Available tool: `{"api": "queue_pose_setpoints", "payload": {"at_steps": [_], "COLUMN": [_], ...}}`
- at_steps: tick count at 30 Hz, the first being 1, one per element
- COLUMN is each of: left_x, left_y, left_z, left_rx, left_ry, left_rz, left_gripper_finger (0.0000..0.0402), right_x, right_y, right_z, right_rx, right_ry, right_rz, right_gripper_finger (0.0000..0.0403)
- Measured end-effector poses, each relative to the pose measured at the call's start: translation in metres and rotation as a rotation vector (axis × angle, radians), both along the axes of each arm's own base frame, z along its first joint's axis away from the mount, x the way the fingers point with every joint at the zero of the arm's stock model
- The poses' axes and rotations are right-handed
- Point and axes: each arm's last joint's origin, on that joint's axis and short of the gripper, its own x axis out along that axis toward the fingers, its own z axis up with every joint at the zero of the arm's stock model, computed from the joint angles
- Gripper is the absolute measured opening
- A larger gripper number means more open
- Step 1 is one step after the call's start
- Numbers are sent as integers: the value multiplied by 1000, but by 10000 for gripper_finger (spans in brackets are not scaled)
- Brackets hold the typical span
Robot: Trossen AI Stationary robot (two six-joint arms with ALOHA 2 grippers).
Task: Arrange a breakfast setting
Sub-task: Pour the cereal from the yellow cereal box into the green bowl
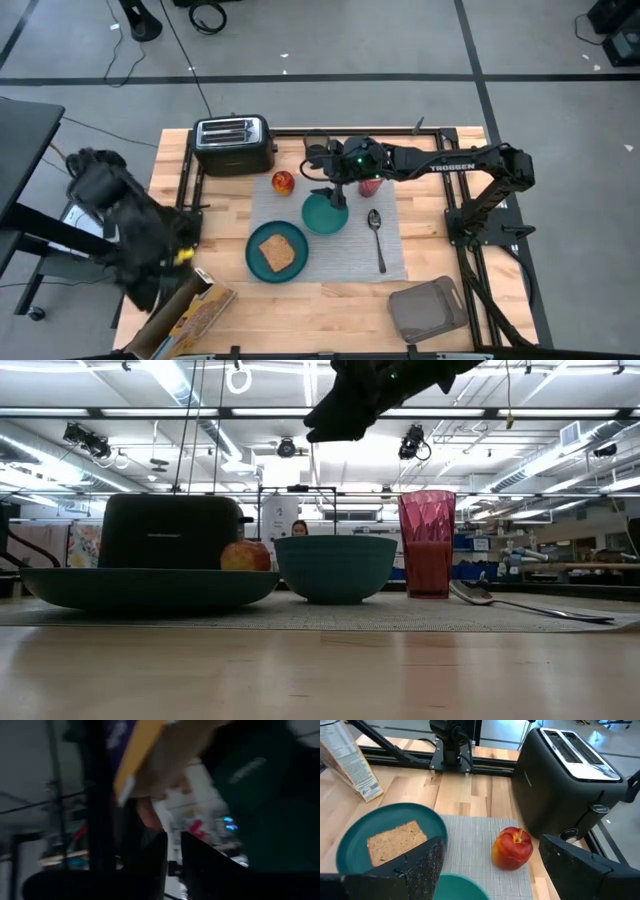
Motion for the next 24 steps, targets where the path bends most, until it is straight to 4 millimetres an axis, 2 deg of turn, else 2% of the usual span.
{"api": "queue_pose_setpoints", "payload": {"at_steps": [5, 9, 13, 19, 24], "left_x": [3, 5, 4, -5, -9], "left_y": [-22, -32, -33, -38, -46], "left_z": [-19, -27, -28, -36, -48], "left_rx": [130, 234, 286, 336, 385], "left_ry": [96, 36, -34, -46, -60], "left_rz": [-98, -97, -74, -174, -216], "left_gripper_finger": [34, 39, 77, 155, 177], "right_x": [-1, -1, -2, -2, -2], "right_y": [0, 0, 0, 0, 0], "right_z": [-4, -6, -7, -7, -7], "right_rx": [4, 6, 9, 60, 73], "right_ry": [11, 24, 36, 40, 39], "right_rz": [0, 0, -1, -26, -46], "right_gripper_finger": [329, 329, 329, 329, 329]}}
